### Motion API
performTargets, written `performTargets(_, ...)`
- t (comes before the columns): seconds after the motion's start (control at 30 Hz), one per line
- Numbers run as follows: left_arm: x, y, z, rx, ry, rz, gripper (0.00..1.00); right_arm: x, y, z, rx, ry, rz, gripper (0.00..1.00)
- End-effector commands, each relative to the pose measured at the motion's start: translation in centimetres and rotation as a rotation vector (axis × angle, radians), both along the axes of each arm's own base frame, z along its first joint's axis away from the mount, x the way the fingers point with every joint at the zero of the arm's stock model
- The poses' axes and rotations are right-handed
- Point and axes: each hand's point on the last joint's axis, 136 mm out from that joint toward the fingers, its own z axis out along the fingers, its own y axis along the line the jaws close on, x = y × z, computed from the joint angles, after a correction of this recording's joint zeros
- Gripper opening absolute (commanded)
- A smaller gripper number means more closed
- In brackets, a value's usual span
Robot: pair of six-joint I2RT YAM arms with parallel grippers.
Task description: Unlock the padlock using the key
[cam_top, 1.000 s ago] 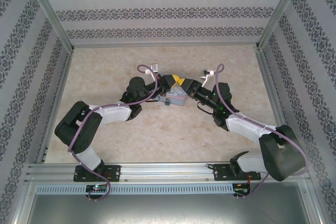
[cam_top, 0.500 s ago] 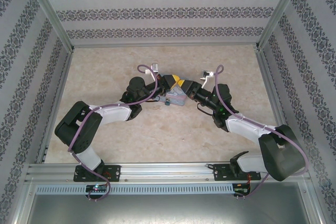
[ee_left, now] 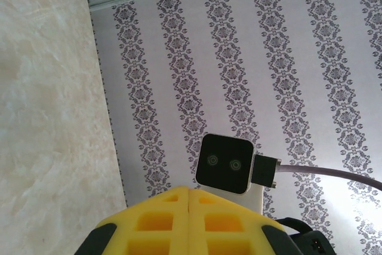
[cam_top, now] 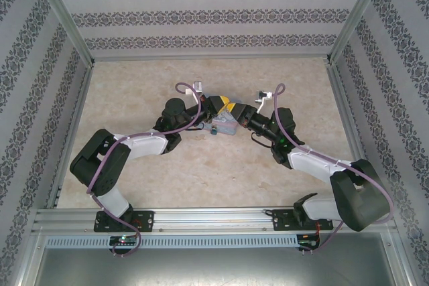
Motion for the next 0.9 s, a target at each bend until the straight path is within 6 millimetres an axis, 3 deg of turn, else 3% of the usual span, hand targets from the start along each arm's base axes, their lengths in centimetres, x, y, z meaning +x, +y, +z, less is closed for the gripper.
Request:
performTargets(0.0,-0.2,-0.3,0.5,-0.006,-0.029,-0.006,0.0,-0.8,0.4,-0.3,-0.005,-0.014,0.029,0.13)
performTargets(0.03,-0.2,-0.2,0.6,-0.007,-0.029,-0.003,0.0,-0.8,0.4,-0.3,-0.005,-0.016,0.03,0.01)
performTargets(0.33,-0.2,-0.2,0.6,-0.005,-0.026,-0.001,0.0,-1.0,-0.2,-0.8,-0.008,-0.011,0.012,0.0)
performTargets(0.43,0.0,0.9,0.5,0.024,-0.023,0.034,0.4,-1.0,-0.8,-1.0,-0.004,-0.004,-0.006,0.0)
performTargets(0.53,0.0,2.9,0.2,0.087,-0.031,0.074,0.61,-1.1,-1.5,-1.2,0.001,0.007,-0.014,0.0)
performTargets(0.67,-1.1,5.0,-1.2,0.216,-0.037,0.093,0.74,-1.1,-2.0,-1.6,-0.011,0.025,-0.015,0.0)
performTargets(0.87,-4.3,7.2,-6.4,0.561,-0.058,0.03,0.81,0.0,-2.3,-4.1,-0.039,0.109,-0.025,0.0)
